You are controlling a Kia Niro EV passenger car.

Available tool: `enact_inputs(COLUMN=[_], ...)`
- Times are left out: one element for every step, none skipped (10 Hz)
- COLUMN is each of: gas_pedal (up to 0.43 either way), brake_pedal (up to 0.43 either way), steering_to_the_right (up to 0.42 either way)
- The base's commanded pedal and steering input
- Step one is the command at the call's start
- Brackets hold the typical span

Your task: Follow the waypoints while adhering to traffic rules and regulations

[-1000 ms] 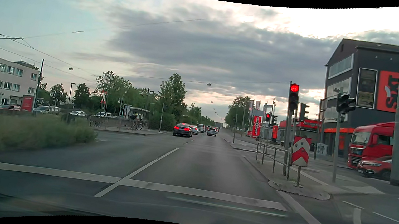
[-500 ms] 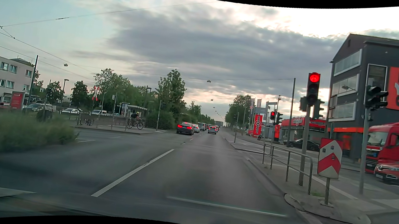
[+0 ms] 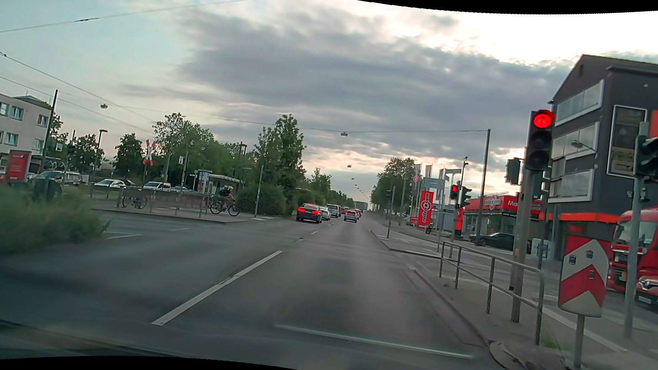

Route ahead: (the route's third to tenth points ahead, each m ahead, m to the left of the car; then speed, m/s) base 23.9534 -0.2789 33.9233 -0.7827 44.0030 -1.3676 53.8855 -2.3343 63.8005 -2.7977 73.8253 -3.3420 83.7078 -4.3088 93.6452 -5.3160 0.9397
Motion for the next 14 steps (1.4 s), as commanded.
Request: enact_inputs(gas_pedal=[0.0,0.0,0.0,0.0,0.0,0.0,0.0,0.0,0.0,0.0,0.0,0.0,0.0,0.0], brake_pedal=[0.268,0.25,0.232,0.22,0.207,0.195,0.189,0.183,0.177,0.177,0.177,0.189,0.195,0.201], steering_to_the_right=[-0.004,-0.004,-0.004,-0.004,-0.004,-0.004,-0.004,-0.004,-0.004,-0.004,-0.004,-0.004,-0.004,-0.004])
